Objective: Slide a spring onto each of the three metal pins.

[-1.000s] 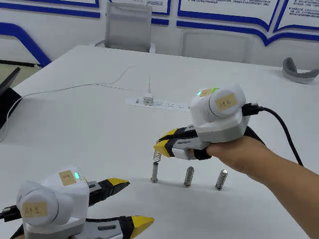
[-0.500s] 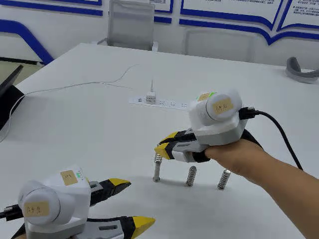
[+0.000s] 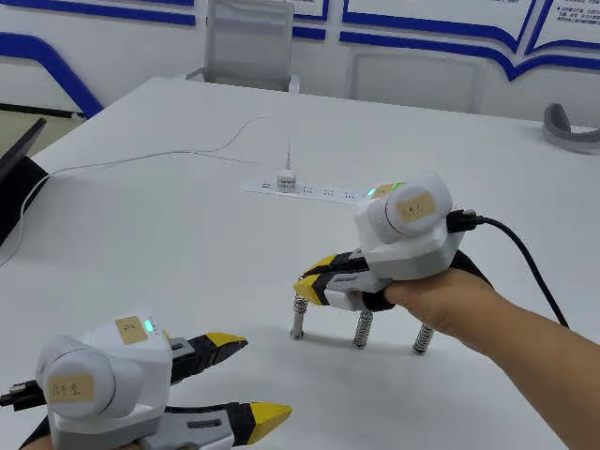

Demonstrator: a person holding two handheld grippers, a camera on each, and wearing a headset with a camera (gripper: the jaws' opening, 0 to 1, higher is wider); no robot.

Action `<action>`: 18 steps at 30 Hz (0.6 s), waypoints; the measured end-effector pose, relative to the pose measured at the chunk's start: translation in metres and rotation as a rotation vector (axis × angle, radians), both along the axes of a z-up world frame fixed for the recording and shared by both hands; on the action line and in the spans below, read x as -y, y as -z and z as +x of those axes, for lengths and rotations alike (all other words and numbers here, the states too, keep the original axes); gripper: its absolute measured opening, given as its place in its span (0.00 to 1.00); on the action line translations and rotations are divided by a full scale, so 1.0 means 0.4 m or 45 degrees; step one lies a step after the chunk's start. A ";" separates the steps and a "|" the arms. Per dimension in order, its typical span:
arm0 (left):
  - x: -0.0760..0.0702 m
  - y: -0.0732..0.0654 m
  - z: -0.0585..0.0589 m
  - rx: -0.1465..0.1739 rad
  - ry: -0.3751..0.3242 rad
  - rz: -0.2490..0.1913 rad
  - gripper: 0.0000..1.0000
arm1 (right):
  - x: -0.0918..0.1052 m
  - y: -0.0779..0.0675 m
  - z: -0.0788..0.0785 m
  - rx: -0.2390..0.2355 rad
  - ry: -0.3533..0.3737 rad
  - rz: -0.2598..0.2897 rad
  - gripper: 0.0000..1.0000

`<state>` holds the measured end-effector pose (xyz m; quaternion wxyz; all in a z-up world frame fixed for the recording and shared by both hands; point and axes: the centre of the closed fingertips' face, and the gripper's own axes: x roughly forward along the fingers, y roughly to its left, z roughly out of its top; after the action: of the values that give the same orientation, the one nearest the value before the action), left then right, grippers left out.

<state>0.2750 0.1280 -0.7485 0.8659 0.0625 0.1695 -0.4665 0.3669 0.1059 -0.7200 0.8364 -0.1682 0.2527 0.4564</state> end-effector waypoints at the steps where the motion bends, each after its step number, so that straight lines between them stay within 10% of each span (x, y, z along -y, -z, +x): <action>1: 0.000 0.001 0.001 -0.002 -0.001 -0.001 0.55 | -0.001 0.003 -0.001 -0.001 0.000 -0.001 0.12; 18: -0.007 0.009 0.004 -0.010 -0.009 0.001 0.54 | 0.000 0.056 -0.002 -0.044 0.014 -0.024 0.12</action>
<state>0.2767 0.1307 -0.7521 0.8668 0.0605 0.1735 -0.4636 0.3660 0.1059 -0.7422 0.8327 -0.1669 0.2722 0.4523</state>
